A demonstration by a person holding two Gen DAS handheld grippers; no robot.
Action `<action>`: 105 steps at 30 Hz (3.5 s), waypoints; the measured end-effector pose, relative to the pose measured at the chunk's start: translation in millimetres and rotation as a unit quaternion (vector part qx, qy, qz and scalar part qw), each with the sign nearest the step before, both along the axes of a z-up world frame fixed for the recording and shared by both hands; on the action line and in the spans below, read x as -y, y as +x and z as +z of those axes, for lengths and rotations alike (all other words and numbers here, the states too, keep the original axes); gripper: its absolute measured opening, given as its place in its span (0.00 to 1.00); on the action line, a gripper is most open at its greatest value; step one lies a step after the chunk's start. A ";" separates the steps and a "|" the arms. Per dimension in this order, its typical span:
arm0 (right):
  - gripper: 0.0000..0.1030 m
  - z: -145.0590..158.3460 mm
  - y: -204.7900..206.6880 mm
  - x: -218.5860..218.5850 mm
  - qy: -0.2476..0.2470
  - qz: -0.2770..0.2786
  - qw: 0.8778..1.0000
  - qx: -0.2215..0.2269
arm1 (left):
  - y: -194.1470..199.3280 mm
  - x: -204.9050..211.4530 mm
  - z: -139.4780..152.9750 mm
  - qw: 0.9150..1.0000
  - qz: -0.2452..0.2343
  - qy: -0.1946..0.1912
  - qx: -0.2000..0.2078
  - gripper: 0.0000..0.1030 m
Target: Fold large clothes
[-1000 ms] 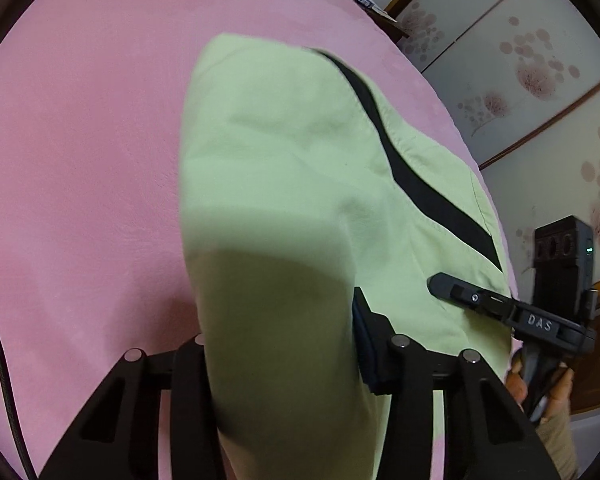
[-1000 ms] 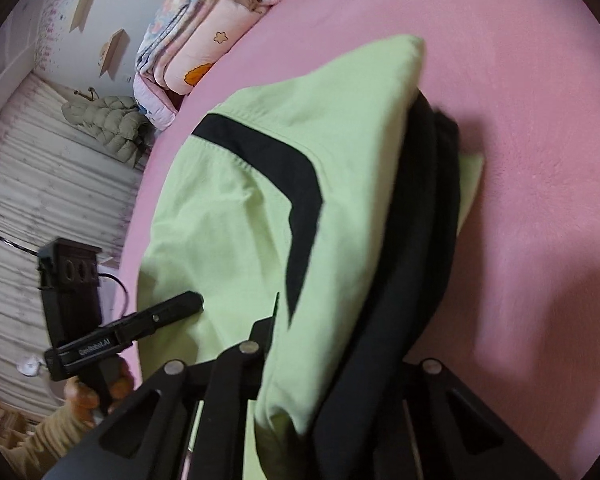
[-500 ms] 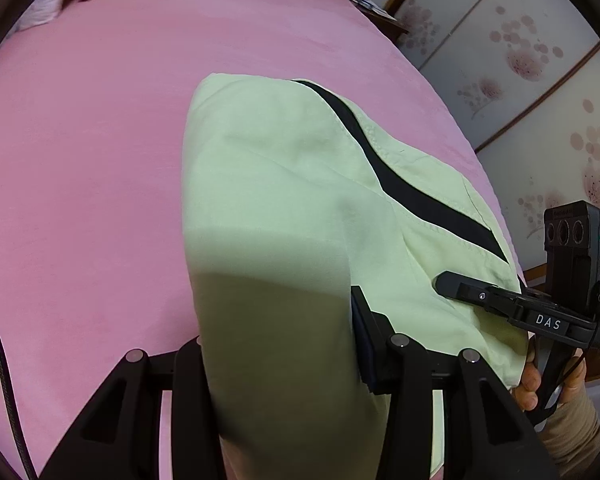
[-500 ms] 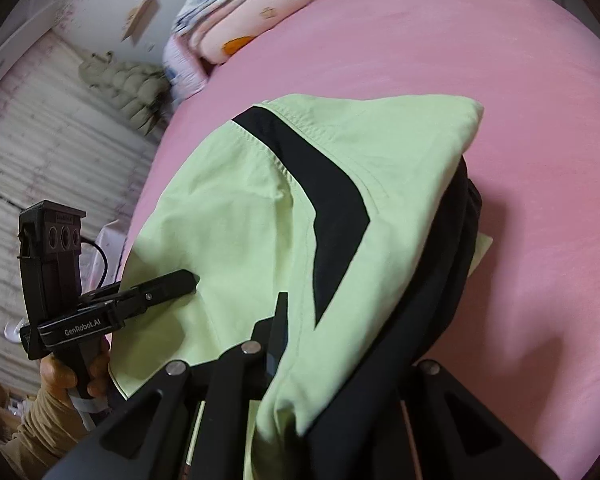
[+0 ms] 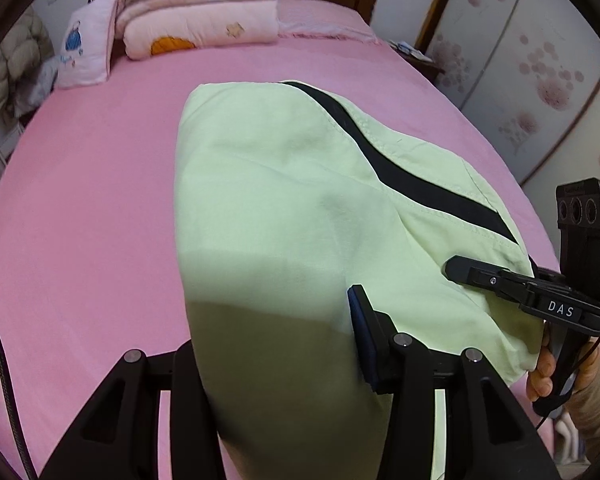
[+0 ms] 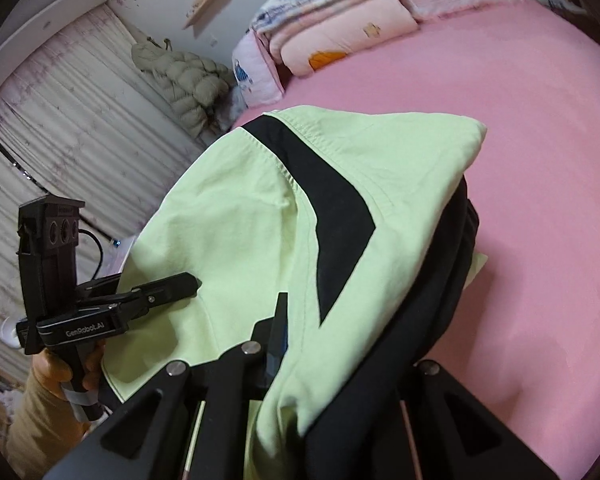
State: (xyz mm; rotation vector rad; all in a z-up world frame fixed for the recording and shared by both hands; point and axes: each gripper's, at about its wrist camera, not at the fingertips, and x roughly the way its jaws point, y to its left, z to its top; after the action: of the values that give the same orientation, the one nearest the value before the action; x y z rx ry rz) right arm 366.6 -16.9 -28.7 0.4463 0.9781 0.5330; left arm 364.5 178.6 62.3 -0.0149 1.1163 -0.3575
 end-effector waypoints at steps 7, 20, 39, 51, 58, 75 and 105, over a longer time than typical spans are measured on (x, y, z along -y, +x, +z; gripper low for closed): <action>0.10 -49.3 116.6 -49.6 0.010 -0.032 0.999 0.020 | 114.9 -37.6 -74.6 1.000 0.024 -0.003 0.020 0.46; 0.57 -160.8 159.1 -57.2 -0.072 -0.051 0.995 -0.046 | 132.5 -58.3 -178.4 0.988 0.103 0.104 0.043 0.97; 0.57 6.0 34.2 -16.9 -0.160 -0.065 0.985 -0.004 | -14.5 -9.2 -7.0 0.974 0.137 0.152 0.099 0.97; 0.57 116.8 -111.8 18.3 -0.159 -0.043 0.985 0.050 | -170.5 83.3 101.4 0.976 0.119 0.125 0.135 0.97; 0.57 160.3 -189.8 46.0 -0.169 -0.040 0.981 0.089 | -236.5 120.4 133.5 0.977 0.121 0.111 0.137 0.97; 0.59 137.2 -317.4 104.3 -0.184 -0.079 0.976 0.084 | -355.3 181.0 117.2 0.975 0.159 0.075 0.137 0.99; 0.66 83.1 -385.8 121.9 -0.232 -0.142 0.958 0.089 | -407.3 225.7 62.1 0.976 0.157 0.094 0.121 0.99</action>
State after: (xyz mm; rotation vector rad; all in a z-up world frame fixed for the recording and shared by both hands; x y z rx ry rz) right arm -19.1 -138.8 54.5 0.1082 0.8155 0.0720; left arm -42.7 -47.1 124.4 0.0194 0.8850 0.0317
